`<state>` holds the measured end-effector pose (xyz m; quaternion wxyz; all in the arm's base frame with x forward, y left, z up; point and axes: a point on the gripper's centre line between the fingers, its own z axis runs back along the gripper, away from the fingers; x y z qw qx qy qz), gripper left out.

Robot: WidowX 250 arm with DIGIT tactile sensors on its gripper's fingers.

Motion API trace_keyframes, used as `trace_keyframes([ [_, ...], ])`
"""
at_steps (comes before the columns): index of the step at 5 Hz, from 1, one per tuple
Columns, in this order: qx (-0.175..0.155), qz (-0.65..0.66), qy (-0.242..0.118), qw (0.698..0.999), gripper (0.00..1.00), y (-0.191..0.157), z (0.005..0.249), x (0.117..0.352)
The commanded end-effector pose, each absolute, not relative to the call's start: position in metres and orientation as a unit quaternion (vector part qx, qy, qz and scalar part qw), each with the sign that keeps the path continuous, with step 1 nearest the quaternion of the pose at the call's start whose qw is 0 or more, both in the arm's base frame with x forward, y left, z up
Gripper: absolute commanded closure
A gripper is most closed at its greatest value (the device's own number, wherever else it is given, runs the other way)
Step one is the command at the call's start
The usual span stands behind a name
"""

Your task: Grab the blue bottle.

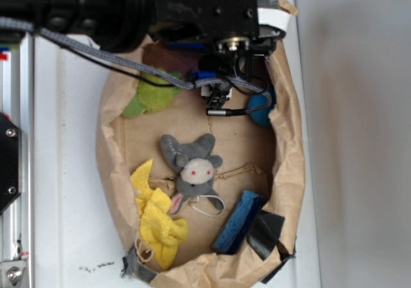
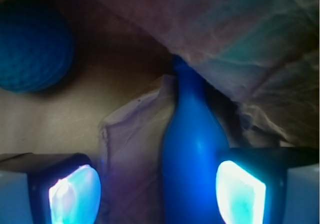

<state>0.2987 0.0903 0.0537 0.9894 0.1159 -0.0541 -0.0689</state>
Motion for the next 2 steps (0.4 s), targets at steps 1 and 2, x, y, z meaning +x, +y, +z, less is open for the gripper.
trace_keyframes([
  [1, 0.076, -0.076, -0.068, 0.992, 0.00, 0.085, 0.068, 0.292],
  [2, 0.047, -0.091, -0.072, 0.992, 0.00, 0.073, 0.072, 0.284],
])
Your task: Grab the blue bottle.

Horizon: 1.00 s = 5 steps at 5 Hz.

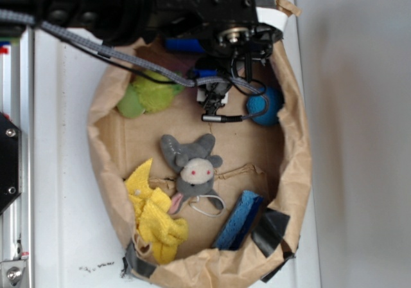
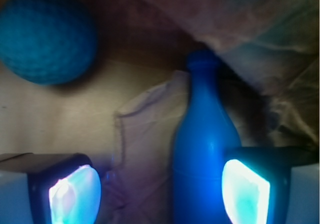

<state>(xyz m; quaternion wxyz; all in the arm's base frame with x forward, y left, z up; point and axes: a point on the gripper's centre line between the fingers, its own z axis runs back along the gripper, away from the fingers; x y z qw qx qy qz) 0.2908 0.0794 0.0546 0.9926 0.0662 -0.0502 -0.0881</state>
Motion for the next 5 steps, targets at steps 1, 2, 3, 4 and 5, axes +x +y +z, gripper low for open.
trace_keyframes([
  [1, 0.041, -0.090, -0.071, 0.993, 0.00, 0.075, 0.072, 0.285],
  [2, 0.061, -0.071, -0.069, 0.993, 0.00, 0.089, 0.065, 0.293],
  [3, 0.074, -0.048, -0.073, 0.993, 0.00, 0.104, 0.068, 0.299],
  [4, 0.078, -0.036, -0.076, 0.993, 0.00, 0.116, 0.071, 0.300],
  [5, 0.083, -0.036, -0.075, 0.993, 0.00, 0.117, 0.068, 0.299],
])
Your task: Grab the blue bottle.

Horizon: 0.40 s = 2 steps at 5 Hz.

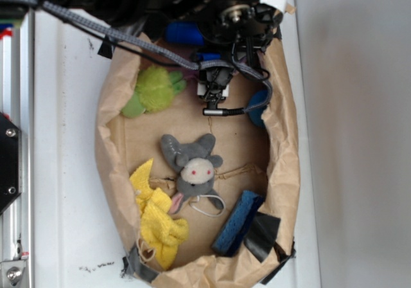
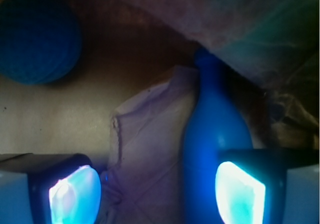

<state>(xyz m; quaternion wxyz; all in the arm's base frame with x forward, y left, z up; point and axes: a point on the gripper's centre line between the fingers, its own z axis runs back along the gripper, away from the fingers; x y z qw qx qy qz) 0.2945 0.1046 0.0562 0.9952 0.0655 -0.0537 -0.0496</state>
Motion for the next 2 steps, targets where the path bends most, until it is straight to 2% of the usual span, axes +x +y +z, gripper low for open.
trace_keyframes([
  [1, 0.085, -0.038, -0.073, 0.993, 0.00, 0.1168, 0.0663, 0.2991],
  [2, 0.085, -0.043, -0.064, 0.993, 0.00, 0.1161, 0.0587, 0.3011],
])
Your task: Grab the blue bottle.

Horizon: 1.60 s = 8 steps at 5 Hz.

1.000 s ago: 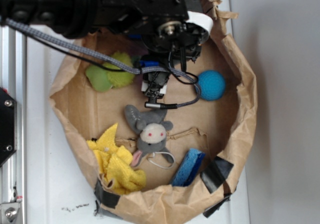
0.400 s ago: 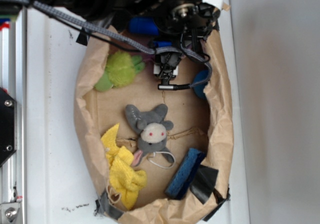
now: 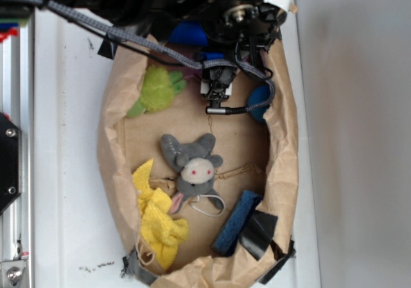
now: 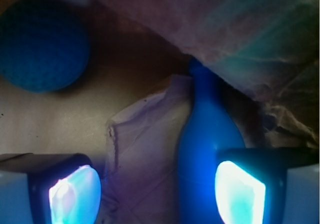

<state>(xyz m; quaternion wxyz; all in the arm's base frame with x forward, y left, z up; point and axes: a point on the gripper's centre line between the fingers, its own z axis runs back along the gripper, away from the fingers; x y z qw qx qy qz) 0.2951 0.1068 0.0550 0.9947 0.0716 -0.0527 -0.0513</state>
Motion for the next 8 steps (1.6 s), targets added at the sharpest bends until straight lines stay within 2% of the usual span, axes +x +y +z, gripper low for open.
trace_keyframes([
  [1, 0.114, -0.025, -0.075, 0.990, 0.00, 0.117, 0.054, 0.303],
  [2, 0.127, -0.013, -0.077, 0.989, 0.00, 0.124, 0.051, 0.304],
  [3, 0.125, -0.011, -0.076, 0.989, 0.00, 0.128, 0.051, 0.302],
  [4, 0.117, -0.017, -0.056, 0.991, 0.00, 0.129, 0.044, 0.301],
  [5, 0.103, -0.030, -0.031, 0.994, 0.00, 0.129, 0.029, 0.299],
  [6, 0.060, -0.045, -0.002, 0.997, 0.00, 0.131, 0.016, 0.302],
  [7, 0.021, -0.056, 0.008, 0.998, 0.00, 0.133, 0.017, 0.303],
  [8, 0.021, -0.062, 0.001, 0.998, 0.00, 0.131, 0.020, 0.301],
])
